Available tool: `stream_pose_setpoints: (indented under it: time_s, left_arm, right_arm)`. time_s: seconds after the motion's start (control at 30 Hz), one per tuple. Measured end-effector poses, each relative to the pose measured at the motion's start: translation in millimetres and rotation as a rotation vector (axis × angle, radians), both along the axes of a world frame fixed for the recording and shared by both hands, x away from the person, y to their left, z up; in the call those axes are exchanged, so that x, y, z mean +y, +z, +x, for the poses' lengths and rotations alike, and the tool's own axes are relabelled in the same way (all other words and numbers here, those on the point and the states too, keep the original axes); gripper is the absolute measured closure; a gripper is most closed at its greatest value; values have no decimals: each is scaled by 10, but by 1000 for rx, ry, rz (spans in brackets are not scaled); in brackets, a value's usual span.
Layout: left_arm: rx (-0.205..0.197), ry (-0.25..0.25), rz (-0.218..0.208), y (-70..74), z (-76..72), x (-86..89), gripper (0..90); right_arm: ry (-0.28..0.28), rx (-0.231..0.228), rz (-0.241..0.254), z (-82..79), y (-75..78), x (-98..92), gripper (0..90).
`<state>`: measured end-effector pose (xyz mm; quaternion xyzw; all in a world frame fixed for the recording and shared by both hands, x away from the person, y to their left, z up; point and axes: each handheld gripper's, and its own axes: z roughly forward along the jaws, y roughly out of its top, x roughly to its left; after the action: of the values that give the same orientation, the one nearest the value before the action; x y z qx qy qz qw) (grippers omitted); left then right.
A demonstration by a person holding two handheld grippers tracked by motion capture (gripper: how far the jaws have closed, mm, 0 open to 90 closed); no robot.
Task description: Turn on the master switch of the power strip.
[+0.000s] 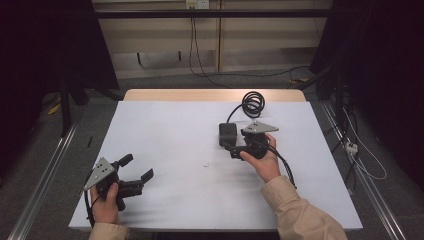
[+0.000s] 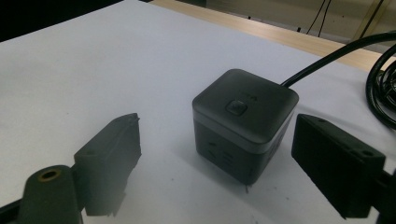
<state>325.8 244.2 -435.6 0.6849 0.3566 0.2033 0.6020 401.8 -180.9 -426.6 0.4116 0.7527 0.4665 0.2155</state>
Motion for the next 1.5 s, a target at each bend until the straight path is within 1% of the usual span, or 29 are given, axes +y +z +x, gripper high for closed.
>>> stream_pose_setpoints:
  time_s: [0.13,0.27,0.6,0.73,1.0,1.07,1.3,1.5]
  left_arm:
    - [1,0,0,-2,1,-3,30]
    - [1,0,0,-1,-1,-4,30]
    - [0,-3,5,-5,1,-5,30]
    - [2,-3,6,-8,1,-5,30]
    - [2,-3,5,-3,-1,-12,30]
    - [3,-3,9,-3,-1,-11,30]
    - [4,-6,12,-9,8,-19,30]
    - [8,-7,14,-13,6,-29,30]
  right_arm:
    - [10,8,-6,-92,-32,-51,148]
    - [17,28,7,-155,-63,-105,138]
    - [29,33,-12,-337,-98,-233,125]
    - [35,42,-6,-430,-147,-314,125]
    - [9,54,3,-592,-205,-526,122]
    - [5,56,-1,-636,-217,-583,122]
    - [-14,50,10,-766,-219,-732,124]
    - [-17,51,-10,-848,-252,-813,124]
